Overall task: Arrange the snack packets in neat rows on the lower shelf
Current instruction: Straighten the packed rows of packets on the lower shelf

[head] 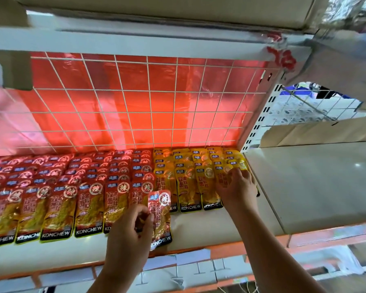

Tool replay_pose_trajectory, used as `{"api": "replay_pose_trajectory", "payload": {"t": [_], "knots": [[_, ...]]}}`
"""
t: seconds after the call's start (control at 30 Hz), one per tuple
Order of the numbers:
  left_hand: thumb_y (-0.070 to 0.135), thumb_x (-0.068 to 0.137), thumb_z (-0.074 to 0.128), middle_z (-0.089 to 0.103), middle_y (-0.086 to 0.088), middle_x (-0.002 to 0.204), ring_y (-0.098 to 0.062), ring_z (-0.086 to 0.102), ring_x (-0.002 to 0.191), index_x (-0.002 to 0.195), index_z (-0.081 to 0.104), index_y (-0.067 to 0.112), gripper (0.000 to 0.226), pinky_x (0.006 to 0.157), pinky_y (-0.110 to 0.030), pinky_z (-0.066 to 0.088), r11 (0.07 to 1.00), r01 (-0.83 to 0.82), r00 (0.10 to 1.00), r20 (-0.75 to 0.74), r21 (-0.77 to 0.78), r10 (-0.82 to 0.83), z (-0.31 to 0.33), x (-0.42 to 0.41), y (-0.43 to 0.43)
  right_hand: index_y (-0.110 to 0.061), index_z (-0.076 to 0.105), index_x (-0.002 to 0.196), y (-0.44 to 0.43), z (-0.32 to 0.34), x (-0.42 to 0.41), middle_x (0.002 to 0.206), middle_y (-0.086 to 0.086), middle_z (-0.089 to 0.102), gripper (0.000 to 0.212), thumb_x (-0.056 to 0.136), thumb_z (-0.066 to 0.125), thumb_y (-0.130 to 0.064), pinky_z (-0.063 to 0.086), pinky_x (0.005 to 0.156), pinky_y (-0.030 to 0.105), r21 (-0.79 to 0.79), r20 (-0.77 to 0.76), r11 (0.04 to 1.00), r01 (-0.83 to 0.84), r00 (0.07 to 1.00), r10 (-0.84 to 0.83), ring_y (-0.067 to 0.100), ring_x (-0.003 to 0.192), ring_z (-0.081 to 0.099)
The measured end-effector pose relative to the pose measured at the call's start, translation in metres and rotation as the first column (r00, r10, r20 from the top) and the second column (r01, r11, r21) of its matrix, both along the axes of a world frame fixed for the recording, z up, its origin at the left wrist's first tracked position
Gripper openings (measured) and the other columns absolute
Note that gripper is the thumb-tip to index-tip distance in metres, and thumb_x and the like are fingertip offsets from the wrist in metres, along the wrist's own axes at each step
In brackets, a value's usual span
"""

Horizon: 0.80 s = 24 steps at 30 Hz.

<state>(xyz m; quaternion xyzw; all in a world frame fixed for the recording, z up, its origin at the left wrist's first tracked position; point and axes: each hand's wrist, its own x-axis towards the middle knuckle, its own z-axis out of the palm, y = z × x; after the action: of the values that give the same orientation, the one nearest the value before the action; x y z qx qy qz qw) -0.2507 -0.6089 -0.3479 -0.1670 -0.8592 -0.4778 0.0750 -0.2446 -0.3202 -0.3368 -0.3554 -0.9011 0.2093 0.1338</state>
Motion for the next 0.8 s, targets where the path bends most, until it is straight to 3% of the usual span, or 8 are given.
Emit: {"api": "replay_pose_trajectory", "payload": {"t": [0.13, 0.2, 0.27, 0.37, 0.43, 0.57, 0.67, 0.8], "knots": [[0.020, 0.094, 0.068, 0.066, 0.020, 0.075, -0.002, 0.067, 0.071, 0.093, 0.059, 0.035, 0.018, 0.054, -0.014, 0.049, 1.000, 0.011, 1.000, 0.026, -0.012, -0.011, -0.001, 0.000, 0.000, -0.021, 0.064, 0.108, -0.008, 0.012, 0.004, 0.114, 0.006, 0.058, 0.038, 0.081, 0.073, -0.047, 0.047, 0.089, 0.043, 0.025, -0.085, 1.000, -0.011, 0.996, 0.013, 0.032, 0.107, 0.052], [0.015, 0.094, 0.068, 0.065, 0.019, 0.071, -0.004, 0.066, 0.069, 0.091, 0.058, 0.036, 0.024, 0.053, -0.014, 0.047, 1.000, 0.014, 0.999, 0.040, -0.005, -0.014, 0.001, 0.000, 0.001, -0.018, 0.066, 0.100, -0.021, 0.020, 0.007, 0.102, 0.003, 0.062, 0.023, 0.085, 0.072, -0.034, 0.045, 0.074, 0.033, 0.022, -0.178, 0.993, -0.115, 0.977, 0.117, 0.026, 0.093, 0.057], [0.015, 0.096, 0.067, 0.068, 0.020, 0.079, -0.004, 0.067, 0.071, 0.091, 0.060, 0.035, 0.023, 0.054, -0.013, 0.046, 0.999, -0.015, 0.998, 0.057, 0.045, 0.012, 0.006, -0.001, 0.004, -0.022, 0.067, 0.096, -0.045, 0.030, 0.011, 0.089, -0.005, 0.067, 0.010, 0.090, 0.071, -0.027, 0.046, 0.062, 0.028, -0.109, -0.204, 0.952, -0.285, 0.944, 0.259, 0.012, 0.077, 0.062], [0.032, 0.098, 0.062, 0.069, 0.025, 0.090, 0.001, 0.068, 0.084, 0.097, 0.062, 0.034, 0.002, 0.059, -0.011, 0.050, 0.985, -0.057, 0.993, 0.108, 0.160, 0.040, 0.017, -0.003, 0.009, -0.030, 0.065, 0.098, -0.088, 0.041, 0.013, 0.083, -0.013, 0.070, 0.008, 0.094, 0.068, -0.024, 0.046, 0.056, 0.017, -0.482, -0.207, 0.721, -0.498, 0.864, 0.459, -0.001, 0.067, 0.061], [0.038, 0.097, 0.058, 0.068, 0.021, 0.087, 0.001, 0.067, 0.091, 0.098, 0.061, 0.036, 0.005, 0.063, -0.010, 0.050, 0.983, -0.079, 0.993, 0.098, 0.167, 0.063, 0.024, -0.003, 0.011, -0.028, 0.067, 0.096, -0.108, 0.043, 0.013, 0.081, -0.014, 0.071, 0.014, 0.096, 0.064, -0.014, 0.044, 0.054, 0.015, -0.630, -0.241, 0.573, -0.524, 0.833, 0.497, 0.000, 0.065, 0.060], [0.033, 0.099, 0.065, 0.066, 0.028, 0.098, 0.011, 0.064, 0.096, 0.110, 0.057, 0.044, 0.017, 0.073, -0.006, 0.050, 0.975, -0.202, 0.977, 0.093, 0.092, 0.194, 0.032, -0.004, -0.001, -0.024, 0.066, 0.087, -0.132, 0.046, 0.000, 0.073, -0.009, 0.070, 0.014, 0.095, 0.067, -0.013, 0.043, 0.049, 0.016, -0.624, -0.270, 0.595, -0.506, 0.855, 0.443, 0.002, 0.057, 0.060], [0.058, 0.093, 0.063, 0.065, 0.027, 0.110, 0.006, 0.065, 0.096, 0.129, 0.055, 0.041, 0.041, 0.079, -0.011, 0.053, 0.978, -0.205, 0.974, 0.089, -0.033, 0.207, 0.031, 0.003, -0.014, -0.026, 0.066, 0.088, -0.147, 0.049, -0.011, 0.077, -0.008, 0.071, 0.010, 0.093, 0.069, -0.017, 0.042, 0.050, 0.012, -0.580, -0.292, 0.617, -0.532, 0.843, 0.452, 0.002, 0.060, 0.062], [0.058, 0.081, 0.073, 0.057, 0.021, 0.117, -0.003, 0.053, 0.106, 0.135, 0.055, 0.032, 0.063, 0.091, -0.023, 0.051, 0.934, -0.333, 0.941, 0.023, -0.132, 0.338, 0.033, 0.016, -0.031, -0.026, 0.066, 0.095, -0.181, 0.049, -0.021, 0.085, -0.013, 0.071, 0.011, 0.092, 0.070, -0.017, 0.050, 0.059, 0.011, -0.594, -0.311, 0.542, -0.594, 0.791, 0.527, 0.000, 0.076, 0.066]]}}
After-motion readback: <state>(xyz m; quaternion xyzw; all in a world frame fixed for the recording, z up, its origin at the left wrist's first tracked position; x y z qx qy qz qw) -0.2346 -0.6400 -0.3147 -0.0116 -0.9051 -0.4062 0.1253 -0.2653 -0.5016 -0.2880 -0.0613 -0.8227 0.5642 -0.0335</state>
